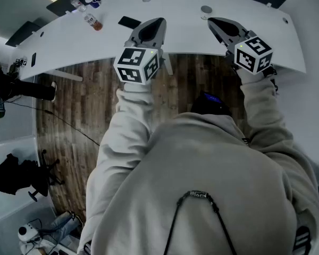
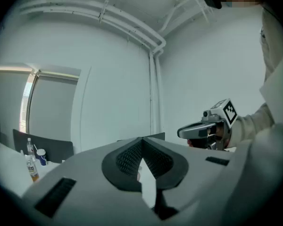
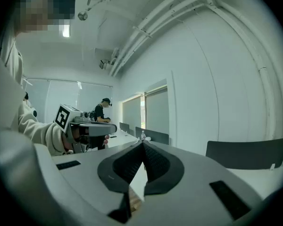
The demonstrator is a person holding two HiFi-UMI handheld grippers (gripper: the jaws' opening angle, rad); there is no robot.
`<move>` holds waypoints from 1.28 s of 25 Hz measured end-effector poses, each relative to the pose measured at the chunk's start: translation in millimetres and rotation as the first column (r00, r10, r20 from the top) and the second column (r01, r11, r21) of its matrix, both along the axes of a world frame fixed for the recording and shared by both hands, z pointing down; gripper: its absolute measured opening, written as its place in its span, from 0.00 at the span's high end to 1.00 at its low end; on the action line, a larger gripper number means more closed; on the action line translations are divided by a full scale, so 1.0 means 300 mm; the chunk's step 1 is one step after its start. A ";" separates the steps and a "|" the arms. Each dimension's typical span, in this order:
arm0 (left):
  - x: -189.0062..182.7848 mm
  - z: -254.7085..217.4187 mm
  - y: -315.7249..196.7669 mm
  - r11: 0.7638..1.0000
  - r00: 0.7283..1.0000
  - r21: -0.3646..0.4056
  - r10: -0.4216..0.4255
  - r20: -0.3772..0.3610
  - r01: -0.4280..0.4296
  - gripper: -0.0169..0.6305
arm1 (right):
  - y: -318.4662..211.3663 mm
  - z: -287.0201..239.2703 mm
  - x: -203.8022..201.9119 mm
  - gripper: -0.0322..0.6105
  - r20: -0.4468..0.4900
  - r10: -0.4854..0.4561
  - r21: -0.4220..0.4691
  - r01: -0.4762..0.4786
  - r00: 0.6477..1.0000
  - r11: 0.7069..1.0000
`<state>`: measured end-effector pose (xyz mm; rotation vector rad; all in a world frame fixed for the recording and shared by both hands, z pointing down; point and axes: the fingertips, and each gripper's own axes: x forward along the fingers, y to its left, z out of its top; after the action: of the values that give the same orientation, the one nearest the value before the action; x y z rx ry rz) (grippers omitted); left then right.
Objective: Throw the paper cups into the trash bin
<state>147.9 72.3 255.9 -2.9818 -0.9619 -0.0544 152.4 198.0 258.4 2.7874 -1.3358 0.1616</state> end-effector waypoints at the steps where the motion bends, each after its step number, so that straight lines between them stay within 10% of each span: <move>1: 0.000 0.000 0.001 1.000 1.000 0.000 0.000 -0.001 0.000 0.97 | 0.002 0.002 0.001 0.92 0.001 -0.001 0.000 0.001 1.000 1.000; 12: 0.000 -0.004 -0.019 0.999 1.000 -0.042 0.014 -0.006 -0.014 0.97 | 0.005 0.024 0.013 0.92 0.040 0.002 0.019 -0.003 0.999 1.000; 21: 0.073 0.048 0.018 0.989 1.000 -0.145 0.013 0.020 -0.009 0.97 | 0.098 0.092 0.121 0.92 0.061 0.247 0.007 -0.248 0.967 0.969; 32: 0.228 0.007 0.099 0.990 0.999 -0.137 -0.036 0.009 0.037 0.97 | 0.239 0.082 0.255 0.92 0.120 0.162 0.016 -0.165 0.979 0.986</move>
<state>216.3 102.1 258.0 -3.1262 -0.9491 0.0019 229.1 269.7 283.1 2.9510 -1.1351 0.3231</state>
